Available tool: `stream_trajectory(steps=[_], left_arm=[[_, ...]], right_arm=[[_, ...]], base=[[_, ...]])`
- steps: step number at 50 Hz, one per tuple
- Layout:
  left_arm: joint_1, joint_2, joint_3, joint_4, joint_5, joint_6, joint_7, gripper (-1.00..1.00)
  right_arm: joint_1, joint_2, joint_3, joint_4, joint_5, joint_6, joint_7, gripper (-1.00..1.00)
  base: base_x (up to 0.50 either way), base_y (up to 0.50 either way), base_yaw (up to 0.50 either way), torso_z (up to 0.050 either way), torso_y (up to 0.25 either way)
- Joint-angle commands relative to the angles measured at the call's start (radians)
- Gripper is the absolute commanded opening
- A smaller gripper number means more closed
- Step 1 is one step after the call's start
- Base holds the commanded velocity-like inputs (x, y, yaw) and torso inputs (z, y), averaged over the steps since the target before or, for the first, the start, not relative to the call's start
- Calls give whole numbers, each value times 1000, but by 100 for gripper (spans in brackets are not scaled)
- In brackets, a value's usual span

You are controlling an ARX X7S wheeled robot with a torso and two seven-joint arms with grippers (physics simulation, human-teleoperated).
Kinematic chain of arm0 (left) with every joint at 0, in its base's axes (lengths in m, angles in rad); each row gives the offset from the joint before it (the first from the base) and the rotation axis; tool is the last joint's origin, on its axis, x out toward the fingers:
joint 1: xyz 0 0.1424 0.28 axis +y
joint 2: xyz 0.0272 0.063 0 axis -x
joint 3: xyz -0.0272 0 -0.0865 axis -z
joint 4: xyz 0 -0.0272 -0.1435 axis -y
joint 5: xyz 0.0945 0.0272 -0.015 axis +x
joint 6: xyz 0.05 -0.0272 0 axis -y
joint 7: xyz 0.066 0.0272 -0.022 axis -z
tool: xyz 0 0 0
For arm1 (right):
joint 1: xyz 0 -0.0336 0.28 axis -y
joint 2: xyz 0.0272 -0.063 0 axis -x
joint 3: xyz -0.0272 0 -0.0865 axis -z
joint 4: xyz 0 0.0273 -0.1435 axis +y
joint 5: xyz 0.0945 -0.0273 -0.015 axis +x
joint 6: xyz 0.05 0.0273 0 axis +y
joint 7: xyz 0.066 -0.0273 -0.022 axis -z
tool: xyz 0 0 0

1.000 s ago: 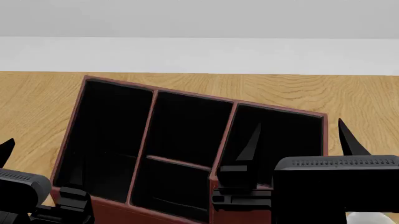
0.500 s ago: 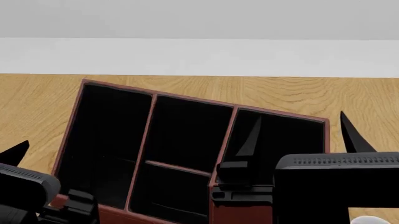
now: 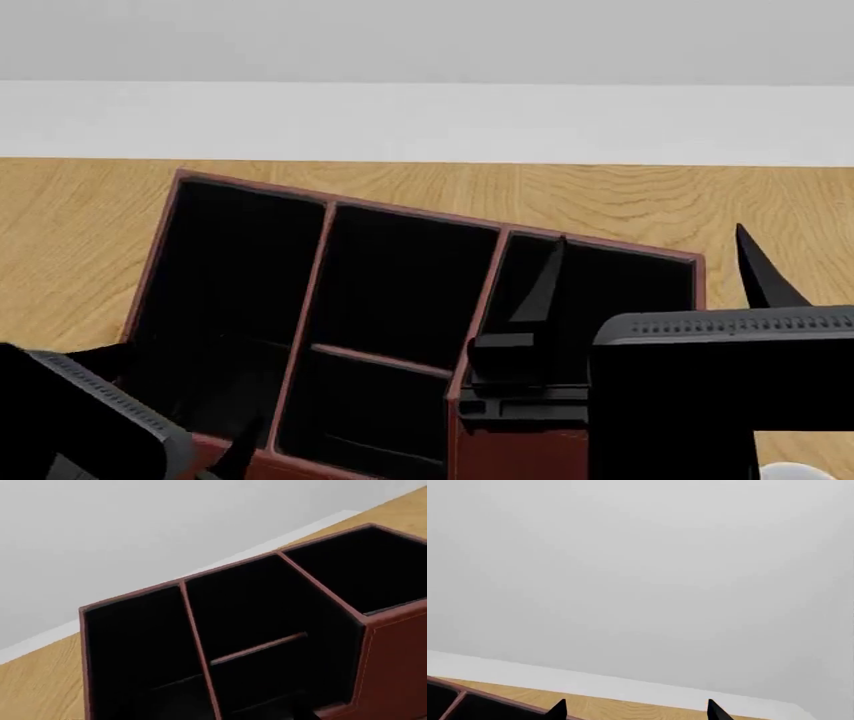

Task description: Pick up the book and place it in the front compartment of the caddy.

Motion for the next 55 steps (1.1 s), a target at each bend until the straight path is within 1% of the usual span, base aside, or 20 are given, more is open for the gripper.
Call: stream_trajectory(steps=[1, 3, 4, 6, 9, 12, 17, 26, 32, 37, 46, 55], left_arm=[[-125, -91, -6, -99, -619, -63, -363, 100], [-150, -103, 18, -114, -712, -56, -442, 100], [-162, -107, 26, -136, -798, -50, -495, 100], [-199, -121, 67, -159, -915, -35, -594, 100], [-252, -139, 133, -179, -1042, -1, -698, 100], [-285, -152, 185, -195, -1122, 31, -756, 100], [-319, -150, 237, -212, -1196, 73, -795, 100], [-360, -114, 314, -241, -1235, 94, -807, 100], [-364, -86, 343, -266, -1224, 92, -785, 100], [-359, -64, 354, -279, -1188, 76, -745, 100], [-322, -43, 355, -293, -1078, 43, -641, 100], [-322, -30, 377, -313, -1028, 43, -590, 100]], right_arm=[[31, 0, -25, 0, -53, 32, -35, 100], [34, 0, -29, 0, -62, 35, -40, 100], [35, 0, -31, 0, -65, 36, -42, 100], [35, 0, -31, 0, -68, 37, -44, 100], [25, 0, -29, 0, -60, 30, -35, 100], [20, 0, -27, 0, -56, 27, -32, 100], [31, 0, -39, 0, -87, 42, -54, 100], [37, 0, -51, 0, -100, 54, -60, 100], [34, 0, -44, 0, -102, 50, -65, 100], [13, 0, -26, 0, -79, 28, -51, 100], [-2, 0, -18, 0, -63, 16, -37, 100], [-7, 0, -13, 0, -57, 11, -33, 100]], base=[[0, 0, 0, 0, 0], [0, 0, 0, 0, 0], [0, 0, 0, 0, 0], [0, 0, 0, 0, 0], [0, 0, 0, 0, 0], [0, 0, 0, 0, 0], [0, 0, 0, 0, 0], [0, 0, 0, 0, 0], [0, 0, 0, 0, 0], [0, 0, 0, 0, 0], [0, 0, 0, 0, 0], [0, 0, 0, 0, 0]])
